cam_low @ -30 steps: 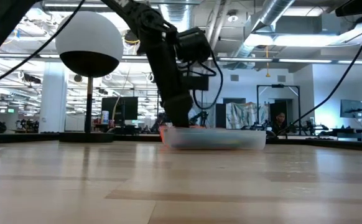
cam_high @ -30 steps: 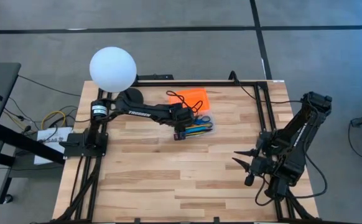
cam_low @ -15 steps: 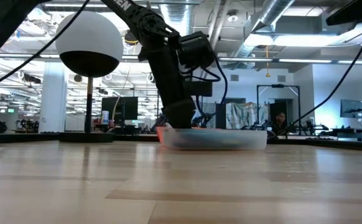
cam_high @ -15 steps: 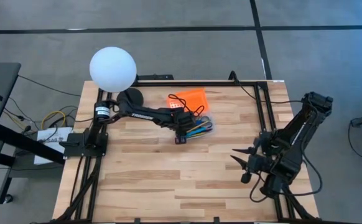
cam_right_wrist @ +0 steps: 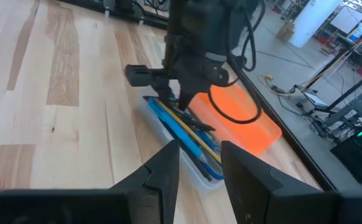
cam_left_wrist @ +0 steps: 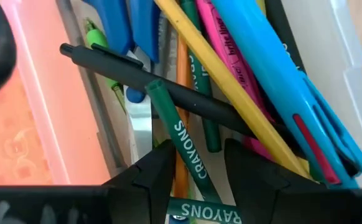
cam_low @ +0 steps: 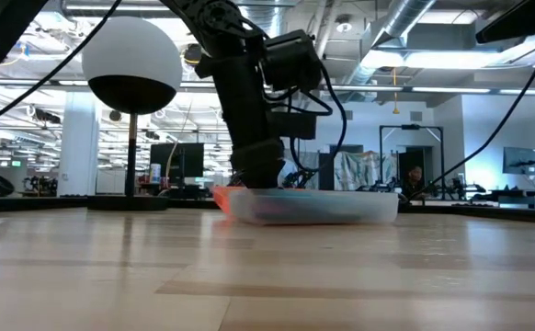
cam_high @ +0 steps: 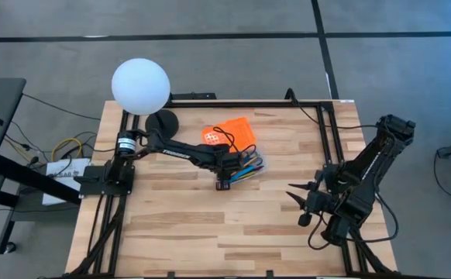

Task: Pick & place school supplies into a supply box
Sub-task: Move the orange supply box to the center of the table, then close the orange supply box

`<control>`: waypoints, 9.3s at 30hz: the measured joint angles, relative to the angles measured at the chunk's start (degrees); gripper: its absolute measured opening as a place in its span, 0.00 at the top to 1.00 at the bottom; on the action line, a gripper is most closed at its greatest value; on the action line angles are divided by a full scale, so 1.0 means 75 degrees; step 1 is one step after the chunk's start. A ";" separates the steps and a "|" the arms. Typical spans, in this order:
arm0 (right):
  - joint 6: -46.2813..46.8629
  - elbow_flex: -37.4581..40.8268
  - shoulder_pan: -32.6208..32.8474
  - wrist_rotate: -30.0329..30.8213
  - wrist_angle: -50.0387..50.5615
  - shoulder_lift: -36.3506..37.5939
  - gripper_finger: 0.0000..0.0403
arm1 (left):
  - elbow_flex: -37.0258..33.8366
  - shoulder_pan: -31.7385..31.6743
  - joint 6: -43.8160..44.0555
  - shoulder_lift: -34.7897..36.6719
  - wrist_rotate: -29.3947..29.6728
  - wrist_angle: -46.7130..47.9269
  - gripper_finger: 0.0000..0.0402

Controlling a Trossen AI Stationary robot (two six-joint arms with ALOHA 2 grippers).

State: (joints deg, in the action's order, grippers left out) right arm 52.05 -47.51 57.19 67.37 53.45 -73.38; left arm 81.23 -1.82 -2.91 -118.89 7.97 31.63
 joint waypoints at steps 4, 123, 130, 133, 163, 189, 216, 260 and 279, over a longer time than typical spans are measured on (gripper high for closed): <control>0.0000 0.0000 0.0000 0.0000 -0.0003 0.0000 0.72 | 0.0000 0.0252 0.0193 0.0003 0.0006 0.0160 0.66; 0.0287 0.0009 -0.1062 -0.1910 -0.1776 -0.4399 0.72 | -0.2573 0.1366 0.1760 0.3278 0.1675 0.2723 0.66; 0.0635 0.0396 -0.1085 -0.1800 -0.2447 -0.4429 0.72 | -0.4635 0.1172 0.1620 0.4402 0.1012 -0.0123 0.66; 0.0714 0.0859 -0.1047 -0.1811 -0.3304 -0.4339 0.72 | -0.5268 0.1087 0.1432 0.4418 0.0752 -0.1002 0.66; -0.0315 0.2238 -0.1081 -0.1736 -0.6921 -0.4188 0.72 | -0.7979 0.0853 0.0680 0.1669 -0.0914 -1.1086 0.66; -0.0521 0.2226 -0.1253 -0.1763 -0.6840 -0.4179 0.72 | -0.7962 0.0938 0.0093 0.0685 -0.1999 -1.4267 0.66; -0.2372 0.2245 -0.1849 -0.2392 -0.6846 -0.3506 0.72 | -0.6405 0.1318 -0.1053 0.0714 -0.2823 -1.4655 0.66; -0.4490 0.2243 -0.3737 -0.4002 -0.8686 -0.3322 0.72 | -0.5710 0.1517 -0.0907 0.0766 -0.1232 -1.1892 0.66; -0.4591 0.2183 -0.4332 -0.4177 -0.8876 -0.3329 0.72 | -0.6347 0.1401 -0.0549 0.0746 0.0659 -1.2514 0.66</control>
State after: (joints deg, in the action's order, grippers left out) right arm 17.62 -31.14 24.70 36.04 -13.12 -98.35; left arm 33.63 8.69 -7.03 -113.30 12.91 -62.22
